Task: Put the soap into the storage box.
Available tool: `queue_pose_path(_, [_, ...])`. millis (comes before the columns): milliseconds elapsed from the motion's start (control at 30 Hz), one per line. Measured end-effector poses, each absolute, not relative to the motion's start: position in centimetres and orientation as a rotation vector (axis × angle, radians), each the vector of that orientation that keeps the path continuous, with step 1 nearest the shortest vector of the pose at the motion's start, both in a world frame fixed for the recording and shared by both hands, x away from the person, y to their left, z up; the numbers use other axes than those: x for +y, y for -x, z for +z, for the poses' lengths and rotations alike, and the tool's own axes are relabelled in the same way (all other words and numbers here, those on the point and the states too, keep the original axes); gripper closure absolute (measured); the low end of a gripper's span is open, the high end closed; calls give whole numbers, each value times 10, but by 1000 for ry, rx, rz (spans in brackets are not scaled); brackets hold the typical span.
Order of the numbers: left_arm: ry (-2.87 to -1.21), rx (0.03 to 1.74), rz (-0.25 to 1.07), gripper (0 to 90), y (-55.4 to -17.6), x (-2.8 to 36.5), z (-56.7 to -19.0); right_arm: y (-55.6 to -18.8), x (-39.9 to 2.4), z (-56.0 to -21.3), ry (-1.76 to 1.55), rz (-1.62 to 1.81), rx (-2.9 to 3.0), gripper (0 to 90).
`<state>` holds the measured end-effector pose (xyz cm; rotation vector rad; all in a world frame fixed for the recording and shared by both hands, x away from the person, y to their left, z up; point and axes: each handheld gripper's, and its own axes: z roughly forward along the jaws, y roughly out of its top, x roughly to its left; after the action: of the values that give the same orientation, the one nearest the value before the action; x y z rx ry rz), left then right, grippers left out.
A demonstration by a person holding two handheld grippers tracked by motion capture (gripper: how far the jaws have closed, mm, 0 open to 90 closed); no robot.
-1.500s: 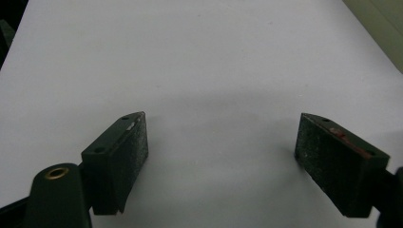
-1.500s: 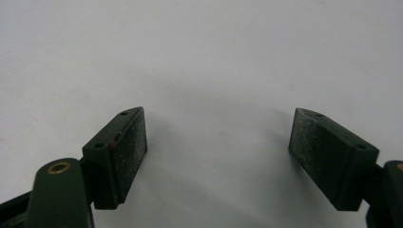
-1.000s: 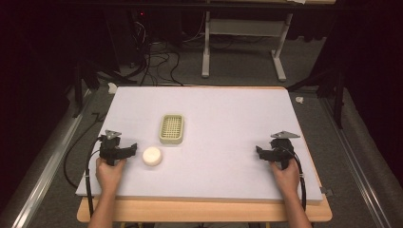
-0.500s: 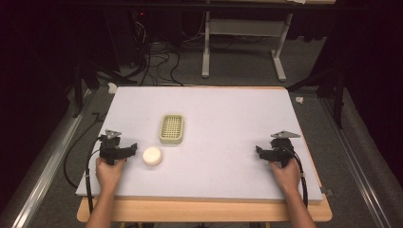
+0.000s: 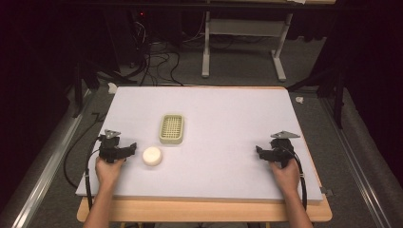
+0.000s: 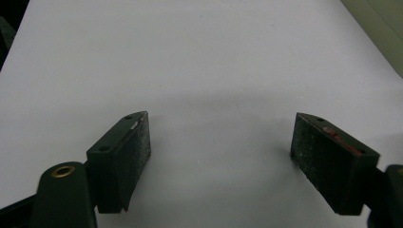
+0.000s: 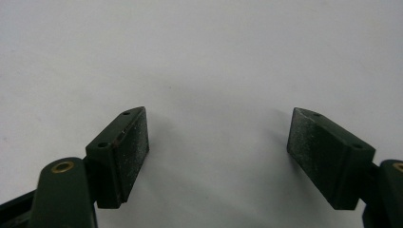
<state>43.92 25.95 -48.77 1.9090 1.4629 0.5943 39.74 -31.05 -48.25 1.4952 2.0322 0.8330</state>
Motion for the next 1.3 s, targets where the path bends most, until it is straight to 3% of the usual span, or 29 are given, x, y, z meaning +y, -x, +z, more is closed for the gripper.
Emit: queue_pose_path(1300, [-1850,1302,534,161,-409,253,-453,-397,-311,-483,-1492,834,2032,224])
